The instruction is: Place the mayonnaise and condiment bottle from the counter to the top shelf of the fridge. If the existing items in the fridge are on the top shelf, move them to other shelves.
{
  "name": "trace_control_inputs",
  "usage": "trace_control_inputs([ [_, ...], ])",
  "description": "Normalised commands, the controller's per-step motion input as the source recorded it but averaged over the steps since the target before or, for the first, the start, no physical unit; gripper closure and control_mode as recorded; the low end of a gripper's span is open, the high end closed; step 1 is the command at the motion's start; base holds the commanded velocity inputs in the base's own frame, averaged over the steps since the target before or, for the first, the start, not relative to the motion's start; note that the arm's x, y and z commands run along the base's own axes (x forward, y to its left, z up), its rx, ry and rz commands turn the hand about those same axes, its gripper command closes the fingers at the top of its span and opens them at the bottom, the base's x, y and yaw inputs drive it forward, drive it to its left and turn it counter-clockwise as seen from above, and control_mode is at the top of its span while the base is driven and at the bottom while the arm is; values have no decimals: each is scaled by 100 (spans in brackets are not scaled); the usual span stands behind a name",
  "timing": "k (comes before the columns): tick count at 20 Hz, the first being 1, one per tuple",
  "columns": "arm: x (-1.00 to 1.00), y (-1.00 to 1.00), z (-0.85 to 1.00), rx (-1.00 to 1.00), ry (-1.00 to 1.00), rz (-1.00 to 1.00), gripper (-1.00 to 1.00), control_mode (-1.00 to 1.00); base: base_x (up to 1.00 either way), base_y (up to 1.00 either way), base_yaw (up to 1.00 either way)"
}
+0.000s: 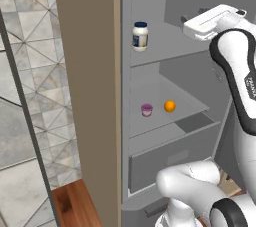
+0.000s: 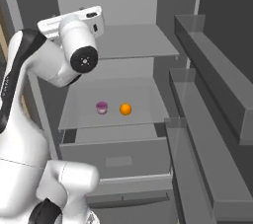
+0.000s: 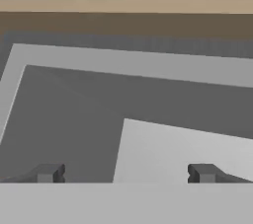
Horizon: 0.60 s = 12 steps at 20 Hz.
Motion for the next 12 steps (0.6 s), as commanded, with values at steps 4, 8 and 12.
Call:
trace_control_inputs([
  [4, -100, -79, -6, -3, 0, 0, -100, -100, 0, 0, 0],
  [8, -100, -52, -10, -8, 10, -1, -100, -100, 0, 0, 0],
  [12, -100, -24, -25, -16, 25, 0, -100, -100, 0, 0, 0],
])
